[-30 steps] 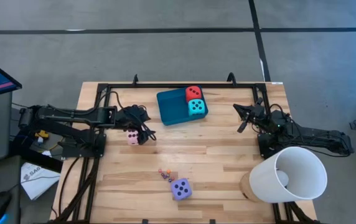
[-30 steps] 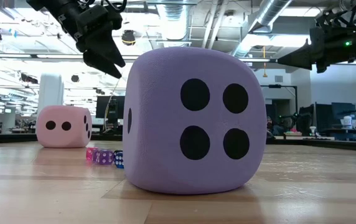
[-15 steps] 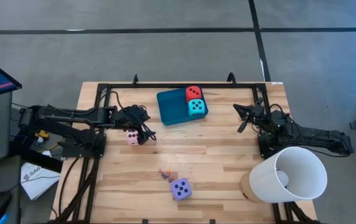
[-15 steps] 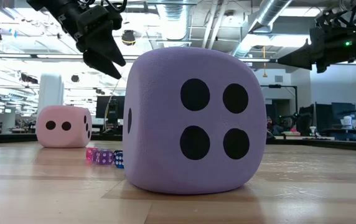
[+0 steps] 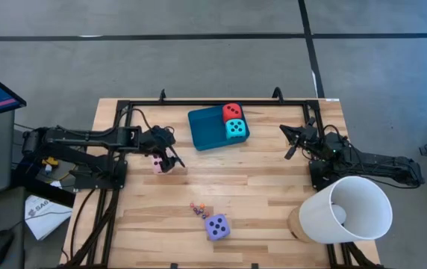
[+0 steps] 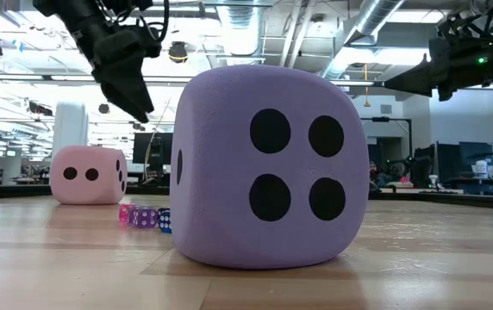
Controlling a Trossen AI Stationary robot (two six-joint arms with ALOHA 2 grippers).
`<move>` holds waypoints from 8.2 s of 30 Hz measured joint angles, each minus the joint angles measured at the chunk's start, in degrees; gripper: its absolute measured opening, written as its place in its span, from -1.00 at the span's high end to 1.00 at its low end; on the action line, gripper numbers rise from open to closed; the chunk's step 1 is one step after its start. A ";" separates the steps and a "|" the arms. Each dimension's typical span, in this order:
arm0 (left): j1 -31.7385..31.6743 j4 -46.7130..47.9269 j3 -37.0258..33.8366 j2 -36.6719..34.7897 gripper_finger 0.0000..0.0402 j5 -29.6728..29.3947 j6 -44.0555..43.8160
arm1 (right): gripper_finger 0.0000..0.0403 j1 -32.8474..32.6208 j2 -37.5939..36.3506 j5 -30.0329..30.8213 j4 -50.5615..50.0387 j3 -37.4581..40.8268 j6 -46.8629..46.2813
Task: Pick & Place Dice
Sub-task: Put the large pink dice into the blue bin
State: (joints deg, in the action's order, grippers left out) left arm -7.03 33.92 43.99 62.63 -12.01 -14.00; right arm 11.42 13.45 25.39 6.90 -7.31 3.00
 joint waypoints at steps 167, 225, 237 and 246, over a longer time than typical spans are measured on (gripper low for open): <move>-11.64 -27.53 -7.45 -0.66 -0.98 5.10 9.26 | 1.00 -0.02 0.00 0.11 -1.31 0.00 -0.02; -25.49 -40.83 8.34 27.68 -0.98 20.26 15.47 | 1.00 -0.02 1.87 -1.77 10.78 0.00 3.44; -25.64 -38.42 13.90 32.25 -0.98 24.51 18.52 | 1.00 0.00 21.38 -1.97 13.27 -9.86 6.60; -25.69 -37.32 13.90 32.28 -0.98 24.50 21.82 | 1.00 3.95 43.10 -6.53 12.90 -20.95 8.55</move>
State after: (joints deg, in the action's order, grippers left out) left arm -32.72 -3.40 57.89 94.91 12.49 7.82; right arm 15.37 56.55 18.86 19.79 -28.26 11.56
